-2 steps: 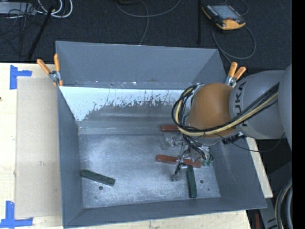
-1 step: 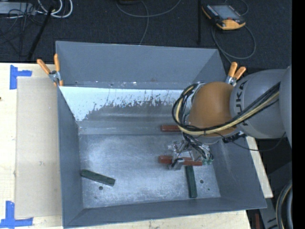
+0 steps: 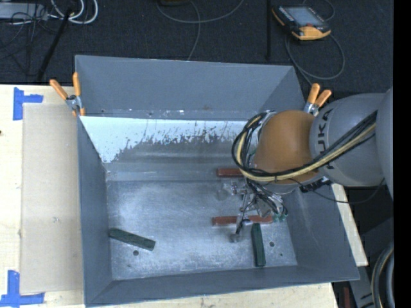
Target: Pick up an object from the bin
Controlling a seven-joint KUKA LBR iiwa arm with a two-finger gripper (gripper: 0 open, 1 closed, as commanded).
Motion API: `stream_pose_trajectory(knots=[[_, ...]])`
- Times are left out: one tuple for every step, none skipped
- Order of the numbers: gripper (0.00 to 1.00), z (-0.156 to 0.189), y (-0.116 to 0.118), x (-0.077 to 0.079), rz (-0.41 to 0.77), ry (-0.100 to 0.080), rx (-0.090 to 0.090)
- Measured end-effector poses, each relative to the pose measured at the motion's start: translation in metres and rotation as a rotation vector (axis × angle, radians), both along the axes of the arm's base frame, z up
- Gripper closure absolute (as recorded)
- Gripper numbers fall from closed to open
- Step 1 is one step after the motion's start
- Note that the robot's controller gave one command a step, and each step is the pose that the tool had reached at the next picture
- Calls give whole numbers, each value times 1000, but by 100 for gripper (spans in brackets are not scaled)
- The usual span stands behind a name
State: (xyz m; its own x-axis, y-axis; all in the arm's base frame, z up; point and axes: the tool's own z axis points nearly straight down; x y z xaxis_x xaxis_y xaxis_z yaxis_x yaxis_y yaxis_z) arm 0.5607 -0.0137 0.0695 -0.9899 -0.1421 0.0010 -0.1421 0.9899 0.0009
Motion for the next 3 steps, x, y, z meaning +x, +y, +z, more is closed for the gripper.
stream_pose_trajectory(knots=[[100,0,0,0,-1,0,0],[0,0,0,0,-2,0,0],[100,0,0,0,-2,0,0]])
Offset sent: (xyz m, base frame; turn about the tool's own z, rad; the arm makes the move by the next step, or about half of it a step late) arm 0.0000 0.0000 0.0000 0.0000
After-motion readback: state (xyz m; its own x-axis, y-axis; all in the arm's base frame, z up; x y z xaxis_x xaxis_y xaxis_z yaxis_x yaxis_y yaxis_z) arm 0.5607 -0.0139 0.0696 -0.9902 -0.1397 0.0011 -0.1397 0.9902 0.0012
